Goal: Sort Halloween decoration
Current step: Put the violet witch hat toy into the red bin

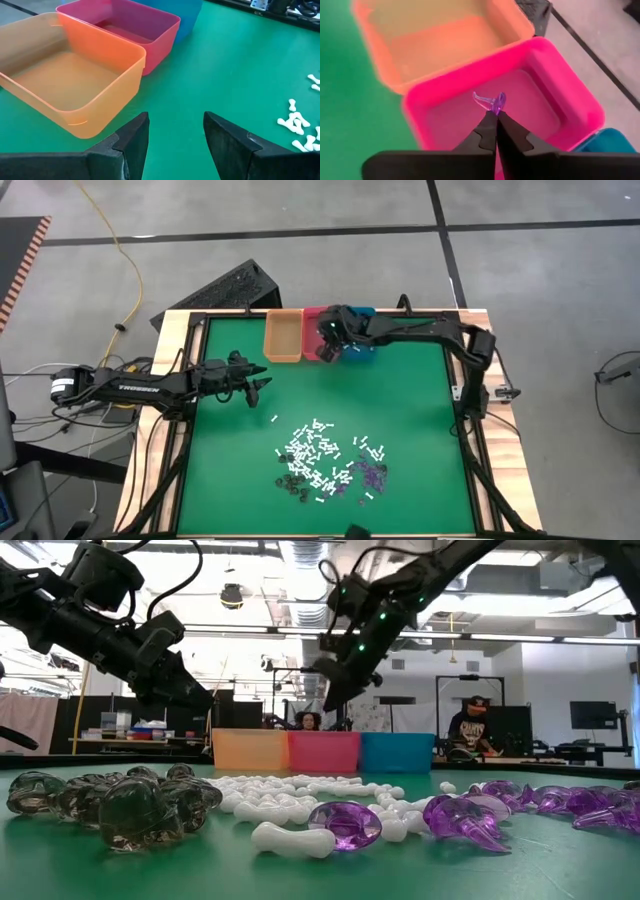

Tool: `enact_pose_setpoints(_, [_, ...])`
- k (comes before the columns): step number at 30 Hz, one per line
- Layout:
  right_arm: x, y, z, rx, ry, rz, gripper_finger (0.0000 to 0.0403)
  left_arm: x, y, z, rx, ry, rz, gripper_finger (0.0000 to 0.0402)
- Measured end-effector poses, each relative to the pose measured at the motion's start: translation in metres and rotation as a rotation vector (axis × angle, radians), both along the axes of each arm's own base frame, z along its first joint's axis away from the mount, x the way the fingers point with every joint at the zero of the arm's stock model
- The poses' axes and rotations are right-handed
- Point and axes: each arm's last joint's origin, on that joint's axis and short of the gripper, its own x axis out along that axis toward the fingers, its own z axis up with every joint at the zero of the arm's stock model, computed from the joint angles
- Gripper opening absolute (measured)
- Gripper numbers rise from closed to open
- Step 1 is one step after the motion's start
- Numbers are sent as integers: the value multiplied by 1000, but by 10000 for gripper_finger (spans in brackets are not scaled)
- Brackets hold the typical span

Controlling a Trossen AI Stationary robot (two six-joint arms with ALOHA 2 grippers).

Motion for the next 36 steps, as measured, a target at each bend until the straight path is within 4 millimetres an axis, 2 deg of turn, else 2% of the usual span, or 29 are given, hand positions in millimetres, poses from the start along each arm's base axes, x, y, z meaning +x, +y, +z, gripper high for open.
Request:
enact_pose_setpoints(6, [-2,-13,-1,19,48,-30,99,0,-1,0,-12,-3,-42,179])
enact_pose_setpoints(10, [-5,-9,10,-4,36,-5,141,1,-2,0,-19,-10,-70,179])
enact_pose_setpoints(12, [-7,-3,22,3,3,34,158,3,-5,2,-27,-19,-182,179])
enact_pose_setpoints(15, [-13,13,46,-13,-38,108,173,8,-14,11,-38,-49,-375,179])
enact_pose_setpoints(18, [-28,36,77,-48,-61,167,176,14,-27,19,-21,-23,-477,179])
enact_pose_setpoints(22, [-57,70,114,-51,-82,232,172,22,-44,36,22,34,-510,179])
enact_pose_setpoints(26, [-89,116,134,35,-72,299,168,25,-59,49,35,64,-553,179])
enact_pose_setpoints(28, [-103,143,134,113,-66,345,167,26,-63,54,41,48,-565,179])
enact_pose_setpoints(30, [-118,171,125,193,-52,365,167,26,-66,56,54,43,-581,179])
enact_pose_setpoints(33, [-141,206,100,274,-25,294,167,27,-68,58,59,34,-590,179])
enact_pose_setpoints(36, [-159,236,63,333,1,224,166,27,-68,58,47,34,-578,179])
